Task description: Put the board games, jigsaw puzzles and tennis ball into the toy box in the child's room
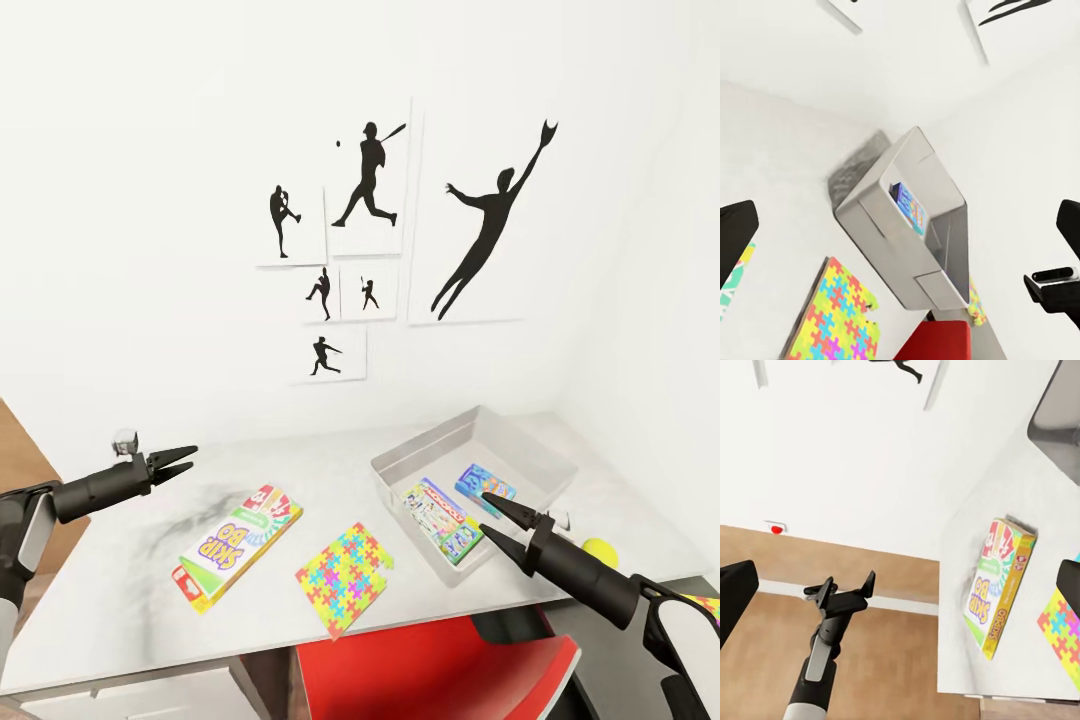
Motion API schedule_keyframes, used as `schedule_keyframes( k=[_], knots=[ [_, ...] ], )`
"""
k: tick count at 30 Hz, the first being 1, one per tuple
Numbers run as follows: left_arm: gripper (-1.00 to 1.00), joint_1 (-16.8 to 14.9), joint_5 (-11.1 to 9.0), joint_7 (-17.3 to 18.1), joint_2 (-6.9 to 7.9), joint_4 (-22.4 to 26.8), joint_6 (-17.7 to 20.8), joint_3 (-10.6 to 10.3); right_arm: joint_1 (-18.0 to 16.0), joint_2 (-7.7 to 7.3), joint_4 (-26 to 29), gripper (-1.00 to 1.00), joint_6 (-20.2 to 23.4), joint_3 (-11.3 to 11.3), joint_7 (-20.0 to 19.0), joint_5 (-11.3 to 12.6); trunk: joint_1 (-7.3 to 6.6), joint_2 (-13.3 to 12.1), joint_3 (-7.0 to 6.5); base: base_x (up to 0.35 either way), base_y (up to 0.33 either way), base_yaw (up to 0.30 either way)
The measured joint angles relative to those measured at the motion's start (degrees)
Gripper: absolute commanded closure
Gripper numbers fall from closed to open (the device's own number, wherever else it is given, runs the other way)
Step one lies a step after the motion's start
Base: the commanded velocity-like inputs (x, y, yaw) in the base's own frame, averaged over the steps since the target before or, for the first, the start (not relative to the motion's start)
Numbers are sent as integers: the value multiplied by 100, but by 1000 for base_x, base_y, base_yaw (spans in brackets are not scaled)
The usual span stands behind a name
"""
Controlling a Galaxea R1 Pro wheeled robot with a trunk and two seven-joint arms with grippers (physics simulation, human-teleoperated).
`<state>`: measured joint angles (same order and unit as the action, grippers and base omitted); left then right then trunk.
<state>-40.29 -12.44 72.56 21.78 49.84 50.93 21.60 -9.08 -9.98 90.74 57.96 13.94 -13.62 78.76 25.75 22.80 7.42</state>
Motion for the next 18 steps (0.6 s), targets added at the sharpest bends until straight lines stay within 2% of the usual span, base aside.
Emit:
schedule_keyframes(
  k=[13,18],
  knots=[
    [-100,0,0,3,1,8,-52,11,0,28,6,-100,0,5,6,-3,0,0,-1,-4,1,0],
    [-100,1,1,-2,-3,11,-76,11,-1,44,4,-100,0,-9,5,-7,2,-1,-14,-146,114,130]
  ],
)
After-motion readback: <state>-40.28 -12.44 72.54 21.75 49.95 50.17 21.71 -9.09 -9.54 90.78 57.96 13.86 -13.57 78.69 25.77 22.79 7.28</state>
